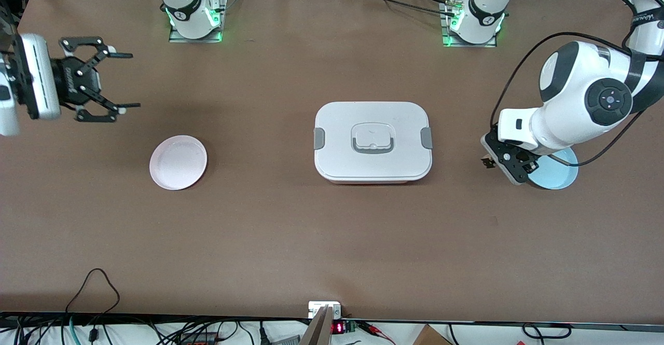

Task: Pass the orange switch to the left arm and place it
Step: 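Open the right gripper and withdraw it while the left gripper carries the switch, then lower the orange switch onto the light-blue plate with the left gripper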

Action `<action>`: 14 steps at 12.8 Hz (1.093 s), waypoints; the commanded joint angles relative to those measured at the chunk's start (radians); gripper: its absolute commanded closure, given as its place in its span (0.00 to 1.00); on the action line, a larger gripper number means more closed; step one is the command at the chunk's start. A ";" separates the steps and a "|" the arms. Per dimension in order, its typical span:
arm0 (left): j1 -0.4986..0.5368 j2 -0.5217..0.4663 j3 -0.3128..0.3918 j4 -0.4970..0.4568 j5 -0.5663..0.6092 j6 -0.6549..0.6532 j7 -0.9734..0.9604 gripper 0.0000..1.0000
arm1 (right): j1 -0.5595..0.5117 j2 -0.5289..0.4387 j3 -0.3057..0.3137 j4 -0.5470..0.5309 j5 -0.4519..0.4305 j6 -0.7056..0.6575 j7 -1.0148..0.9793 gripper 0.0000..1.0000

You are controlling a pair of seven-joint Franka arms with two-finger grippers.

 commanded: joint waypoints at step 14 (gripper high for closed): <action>0.424 0.210 0.014 -0.181 0.309 0.359 0.720 1.00 | 0.140 -0.350 0.028 -0.313 -0.619 0.283 0.895 0.00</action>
